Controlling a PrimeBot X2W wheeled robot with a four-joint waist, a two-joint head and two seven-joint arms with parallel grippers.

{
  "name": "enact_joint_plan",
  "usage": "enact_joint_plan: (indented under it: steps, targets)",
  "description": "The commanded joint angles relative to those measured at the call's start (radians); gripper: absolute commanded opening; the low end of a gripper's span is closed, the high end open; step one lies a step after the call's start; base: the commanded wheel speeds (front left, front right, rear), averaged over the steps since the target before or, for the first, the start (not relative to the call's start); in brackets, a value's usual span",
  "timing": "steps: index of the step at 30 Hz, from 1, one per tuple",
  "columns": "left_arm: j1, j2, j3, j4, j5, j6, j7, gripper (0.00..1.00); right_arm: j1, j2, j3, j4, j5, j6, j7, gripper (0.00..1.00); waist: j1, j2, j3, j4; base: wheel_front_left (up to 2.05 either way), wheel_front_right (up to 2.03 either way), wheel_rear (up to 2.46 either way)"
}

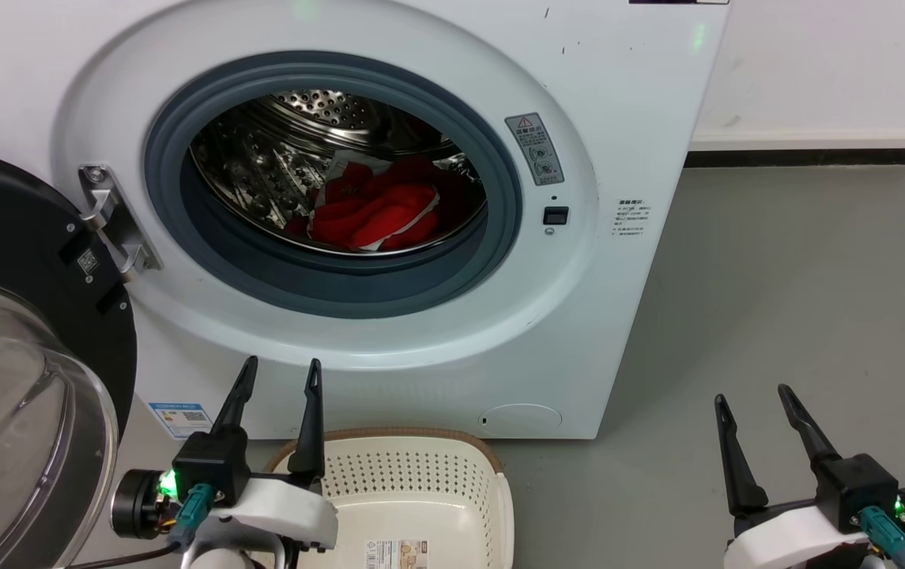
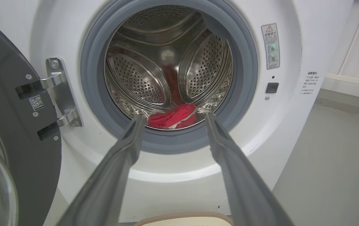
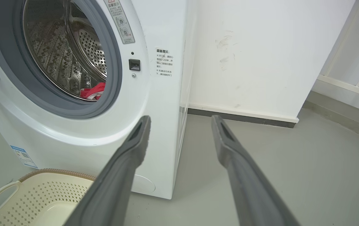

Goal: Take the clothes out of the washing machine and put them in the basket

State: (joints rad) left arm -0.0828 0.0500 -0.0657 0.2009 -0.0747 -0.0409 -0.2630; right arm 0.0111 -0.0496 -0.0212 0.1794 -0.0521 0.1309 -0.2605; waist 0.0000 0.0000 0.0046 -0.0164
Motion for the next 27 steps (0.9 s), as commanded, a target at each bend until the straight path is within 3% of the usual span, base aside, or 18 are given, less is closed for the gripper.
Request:
enact_joint_plan:
  steps: [1,7,14,27]
  targets:
    - [0.002,0.001,-0.001,-0.006,-0.001,0.006,-0.003,1.0,-0.006,-0.001,0.001,-0.002,0.003,0.0,-0.004,1.0,0.0,0.0,0.002,0.0,0.0,0.0,0.0]
    - [-0.05,0.001,0.001,-0.023,0.003,0.019,-0.003,1.0,-0.038,-0.001,0.012,-0.031,0.003,0.0,-0.004,1.0,0.0,0.0,0.068,-0.013,0.0,0.0,0.0]
    - [-0.215,0.02,0.027,0.022,0.032,0.03,-0.003,1.0,-0.118,-0.001,0.048,-0.087,0.001,0.0,-0.004,1.0,0.0,0.0,0.23,-0.072,0.0,0.0,0.0]
    - [-0.635,0.123,0.057,0.286,0.063,0.022,-0.003,1.0,-0.258,0.0,0.11,-0.127,0.055,0.0,-0.005,1.0,0.0,0.0,0.523,-0.214,0.0,0.0,0.0]
